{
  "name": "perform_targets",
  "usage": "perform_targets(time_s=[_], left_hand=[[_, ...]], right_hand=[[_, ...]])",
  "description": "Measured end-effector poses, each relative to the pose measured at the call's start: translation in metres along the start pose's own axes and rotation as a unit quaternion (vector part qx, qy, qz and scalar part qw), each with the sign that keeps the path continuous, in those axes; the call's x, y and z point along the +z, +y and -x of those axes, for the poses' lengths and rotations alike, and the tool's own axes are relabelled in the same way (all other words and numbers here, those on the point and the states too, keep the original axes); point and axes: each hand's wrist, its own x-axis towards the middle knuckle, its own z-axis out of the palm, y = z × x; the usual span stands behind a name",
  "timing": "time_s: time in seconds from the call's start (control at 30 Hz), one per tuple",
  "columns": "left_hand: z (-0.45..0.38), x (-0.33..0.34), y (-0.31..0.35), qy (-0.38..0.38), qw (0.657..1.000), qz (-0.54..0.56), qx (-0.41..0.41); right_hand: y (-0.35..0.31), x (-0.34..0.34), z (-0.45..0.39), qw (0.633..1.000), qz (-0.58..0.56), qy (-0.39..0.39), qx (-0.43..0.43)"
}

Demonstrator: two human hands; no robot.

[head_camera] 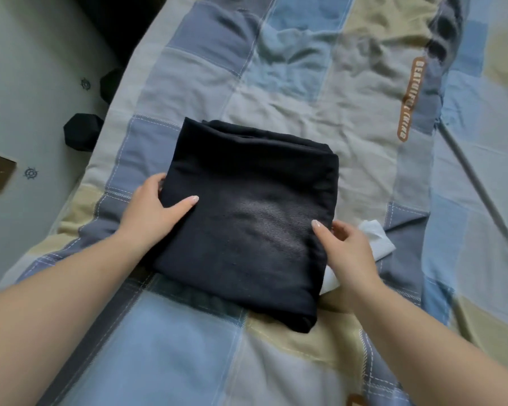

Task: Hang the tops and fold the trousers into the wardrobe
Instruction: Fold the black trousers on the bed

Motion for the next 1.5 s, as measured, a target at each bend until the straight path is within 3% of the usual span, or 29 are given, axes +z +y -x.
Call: perform_targets(time_s=[0.1,0.23,0.33,0.6,0.77,1.1,1.3,1.5], left_hand=[[-0.007,-0.009,0.013,-0.043,0.995,0.054,-0.078],[-0.005,-0.013,0.019,-0.157,0.972,0.115,-0.135],[0.010,-0.021,0.025,-0.201,0.949,0.157,-0.184],[0.068,-0.041,0.048,-0.223,0.940,0.198,-0.165],[0.124,-0.076,0.097,-0.224,0.944,0.203,-0.131],[0.270,-0.137,0.227,-0.291,0.942,0.165,-0.031],[0.392,-0.117,0.272,-0.372,0.917,0.134,0.052],[0.543,-0.074,0.289,-0.459,0.876,0.090,0.122]], right_hand=[[-0.009,0.001,-0.009,0.995,-0.042,-0.067,0.059],[-0.011,0.005,-0.005,0.986,-0.087,-0.114,0.087],[-0.012,0.001,0.011,0.977,-0.146,-0.126,0.095],[-0.028,-0.040,0.069,0.975,-0.173,-0.104,0.094],[-0.062,-0.093,0.140,0.983,-0.147,-0.085,0.075],[-0.113,-0.234,0.335,0.979,-0.200,0.006,0.032],[-0.059,-0.309,0.475,0.961,-0.251,0.113,0.041],[0.030,-0.357,0.631,0.891,-0.355,0.277,0.054]])
